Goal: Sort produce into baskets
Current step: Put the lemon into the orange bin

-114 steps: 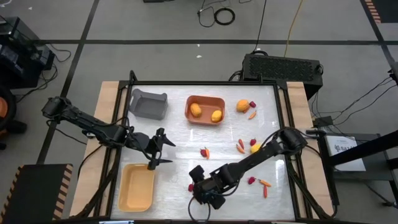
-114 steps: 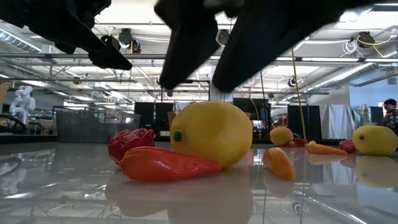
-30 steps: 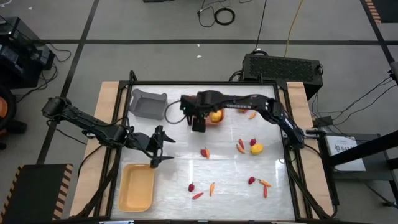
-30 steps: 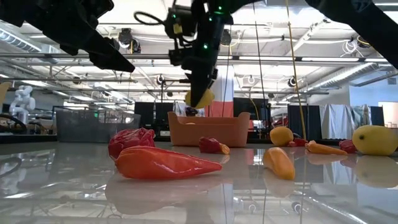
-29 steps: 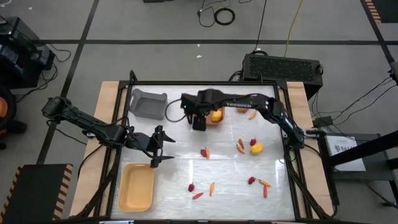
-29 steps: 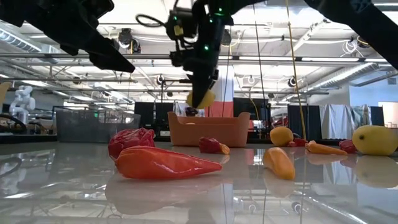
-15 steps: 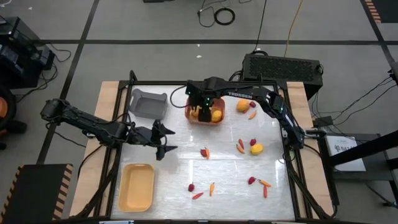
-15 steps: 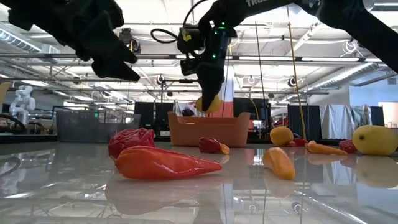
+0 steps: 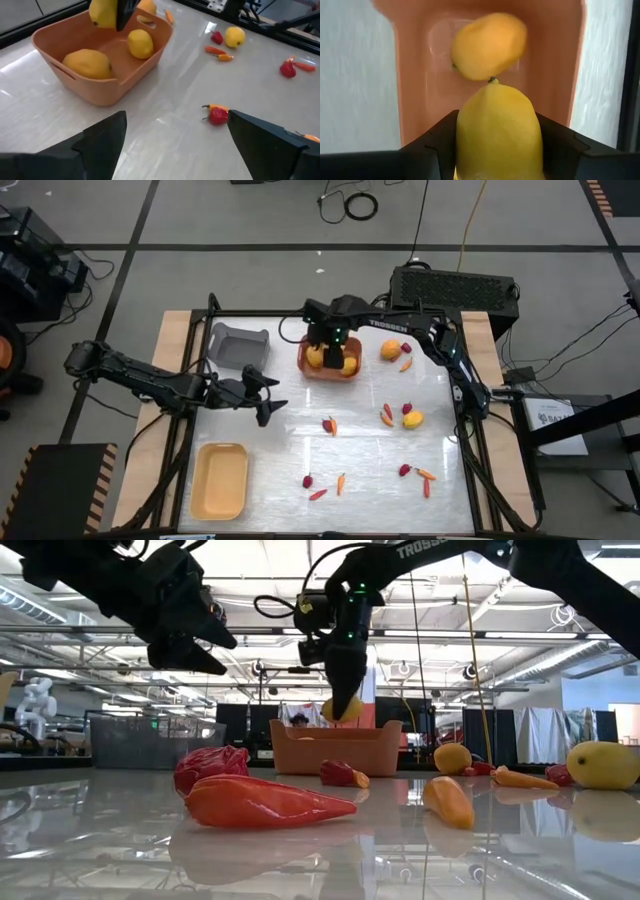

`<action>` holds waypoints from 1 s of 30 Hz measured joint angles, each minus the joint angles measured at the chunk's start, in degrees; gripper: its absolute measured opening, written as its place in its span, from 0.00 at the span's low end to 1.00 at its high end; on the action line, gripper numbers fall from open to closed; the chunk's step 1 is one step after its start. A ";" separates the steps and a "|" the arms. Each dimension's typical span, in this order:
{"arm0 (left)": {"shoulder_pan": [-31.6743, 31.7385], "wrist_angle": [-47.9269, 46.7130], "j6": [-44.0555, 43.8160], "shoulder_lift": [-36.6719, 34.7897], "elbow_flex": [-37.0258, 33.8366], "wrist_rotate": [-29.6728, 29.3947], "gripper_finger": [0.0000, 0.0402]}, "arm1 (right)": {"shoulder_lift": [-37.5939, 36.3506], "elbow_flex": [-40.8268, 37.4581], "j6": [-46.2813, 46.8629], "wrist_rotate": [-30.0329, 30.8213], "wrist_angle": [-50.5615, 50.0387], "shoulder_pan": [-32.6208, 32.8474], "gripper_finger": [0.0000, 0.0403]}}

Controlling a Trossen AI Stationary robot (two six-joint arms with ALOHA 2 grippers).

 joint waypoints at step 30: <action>3.27 2.64 8.11 -0.02 0.00 -1.73 0.88 | 0.00 0.57 -1.09 0.09 2.76 -0.56 0.69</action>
